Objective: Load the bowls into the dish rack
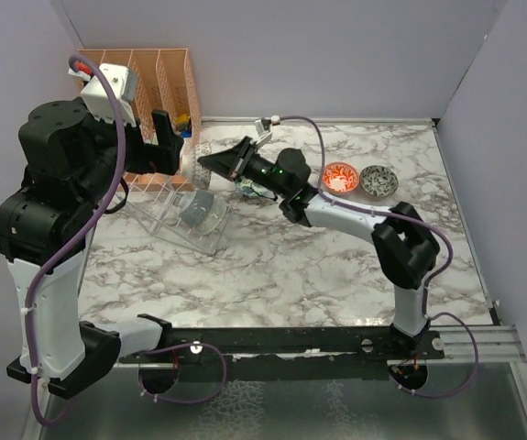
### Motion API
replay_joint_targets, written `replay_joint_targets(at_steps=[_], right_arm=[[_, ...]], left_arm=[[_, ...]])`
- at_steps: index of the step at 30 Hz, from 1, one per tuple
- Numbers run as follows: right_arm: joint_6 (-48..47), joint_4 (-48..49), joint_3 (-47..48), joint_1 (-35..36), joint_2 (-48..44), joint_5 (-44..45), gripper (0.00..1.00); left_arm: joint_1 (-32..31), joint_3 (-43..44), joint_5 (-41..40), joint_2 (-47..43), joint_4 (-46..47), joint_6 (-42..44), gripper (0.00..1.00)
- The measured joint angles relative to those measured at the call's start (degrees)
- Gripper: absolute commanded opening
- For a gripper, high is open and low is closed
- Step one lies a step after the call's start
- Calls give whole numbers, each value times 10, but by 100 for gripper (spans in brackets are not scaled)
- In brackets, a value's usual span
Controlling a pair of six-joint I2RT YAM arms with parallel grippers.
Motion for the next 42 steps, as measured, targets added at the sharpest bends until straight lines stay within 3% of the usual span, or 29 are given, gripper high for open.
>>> replay_joint_targets(at_steps=[5, 12, 22, 42], right_arm=[[120, 155, 2, 44, 104, 32, 3], [228, 254, 7, 62, 159, 100, 3], [301, 264, 15, 101, 179, 161, 4], [341, 217, 3, 112, 193, 210, 6]], left_arm=[[0, -1, 1, -4, 0, 0, 99], [0, -4, 0, -16, 0, 0, 99], [0, -8, 3, -17, 0, 0, 99], [-8, -15, 5, -24, 0, 1, 99]])
